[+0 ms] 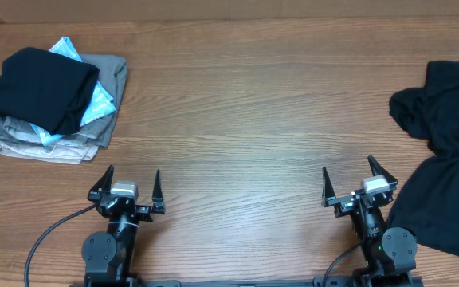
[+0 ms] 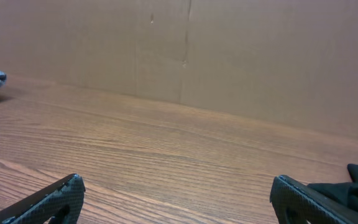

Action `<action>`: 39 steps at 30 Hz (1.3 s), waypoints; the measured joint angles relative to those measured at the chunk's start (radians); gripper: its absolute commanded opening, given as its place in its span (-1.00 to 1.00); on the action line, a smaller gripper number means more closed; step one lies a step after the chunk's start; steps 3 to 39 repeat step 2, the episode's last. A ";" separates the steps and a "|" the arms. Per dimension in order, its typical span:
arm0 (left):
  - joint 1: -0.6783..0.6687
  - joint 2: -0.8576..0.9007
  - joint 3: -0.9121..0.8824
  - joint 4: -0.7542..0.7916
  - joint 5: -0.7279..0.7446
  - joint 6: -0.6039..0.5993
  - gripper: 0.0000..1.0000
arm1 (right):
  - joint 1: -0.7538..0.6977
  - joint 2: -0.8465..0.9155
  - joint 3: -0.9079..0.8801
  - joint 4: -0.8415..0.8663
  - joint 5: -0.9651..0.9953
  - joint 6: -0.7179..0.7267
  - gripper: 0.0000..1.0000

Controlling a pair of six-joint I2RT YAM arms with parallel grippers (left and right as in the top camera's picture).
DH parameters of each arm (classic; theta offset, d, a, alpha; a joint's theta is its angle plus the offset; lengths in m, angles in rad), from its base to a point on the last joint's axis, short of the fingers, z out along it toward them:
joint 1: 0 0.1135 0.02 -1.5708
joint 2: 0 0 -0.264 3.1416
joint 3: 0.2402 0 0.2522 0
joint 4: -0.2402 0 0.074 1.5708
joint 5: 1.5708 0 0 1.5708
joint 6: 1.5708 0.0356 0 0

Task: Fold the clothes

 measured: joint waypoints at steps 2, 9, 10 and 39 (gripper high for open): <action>0.000 0.000 0.000 0.000 0.000 0.000 1.00 | 0.000 0.000 0.000 0.001 0.000 0.000 1.00; 0.000 0.000 0.000 0.000 0.000 0.000 1.00 | 0.000 0.000 0.000 0.001 0.000 0.000 1.00; 0.000 0.000 0.000 0.000 0.000 0.000 1.00 | 0.000 0.000 0.000 0.001 0.000 0.000 1.00; 0.000 0.000 0.000 0.000 0.000 0.000 1.00 | 0.000 0.000 0.000 0.001 0.000 0.000 1.00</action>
